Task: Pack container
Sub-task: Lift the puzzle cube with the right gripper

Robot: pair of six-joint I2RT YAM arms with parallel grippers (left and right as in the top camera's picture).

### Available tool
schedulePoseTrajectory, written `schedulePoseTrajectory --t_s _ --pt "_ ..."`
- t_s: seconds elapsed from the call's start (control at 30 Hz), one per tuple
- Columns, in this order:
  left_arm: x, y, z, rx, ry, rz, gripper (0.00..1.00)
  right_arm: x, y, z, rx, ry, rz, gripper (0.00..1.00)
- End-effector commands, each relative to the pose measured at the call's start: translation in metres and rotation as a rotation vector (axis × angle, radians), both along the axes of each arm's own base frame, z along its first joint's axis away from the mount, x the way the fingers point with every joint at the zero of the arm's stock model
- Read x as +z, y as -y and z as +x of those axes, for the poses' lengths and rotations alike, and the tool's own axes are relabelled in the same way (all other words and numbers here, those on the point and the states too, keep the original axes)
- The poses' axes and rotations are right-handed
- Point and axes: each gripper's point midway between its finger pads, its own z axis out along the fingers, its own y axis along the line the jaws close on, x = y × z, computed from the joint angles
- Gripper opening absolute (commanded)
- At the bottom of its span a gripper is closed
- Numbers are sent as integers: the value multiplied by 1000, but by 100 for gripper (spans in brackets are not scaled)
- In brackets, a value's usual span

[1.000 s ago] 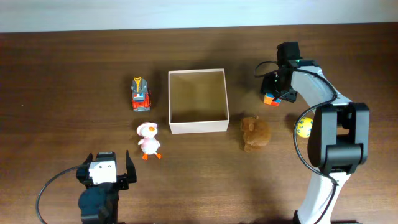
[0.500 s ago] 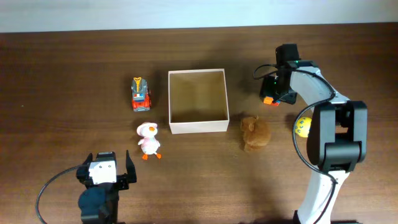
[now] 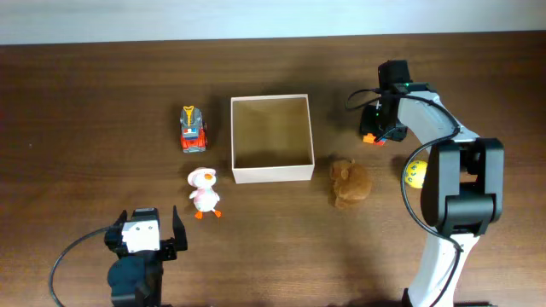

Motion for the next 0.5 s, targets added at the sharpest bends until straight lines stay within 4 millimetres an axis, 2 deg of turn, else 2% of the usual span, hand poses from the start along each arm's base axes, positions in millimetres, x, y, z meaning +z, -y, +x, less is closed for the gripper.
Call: schedulePoseTrajectory --t_s 0.0,0.1,0.3,0.47 --pt "-2 1 0 -12 -2 15 99 -6 4 -2 4 -12 -19 57" --pt "-2 1 0 -12 -2 15 99 -6 4 0 22 -8 -23 54" --pt "-2 1 0 -12 -2 15 99 -5 4 0 22 -6 -23 54" --pt "-2 1 0 -12 -2 15 99 6 4 10 22 21 -23 53"
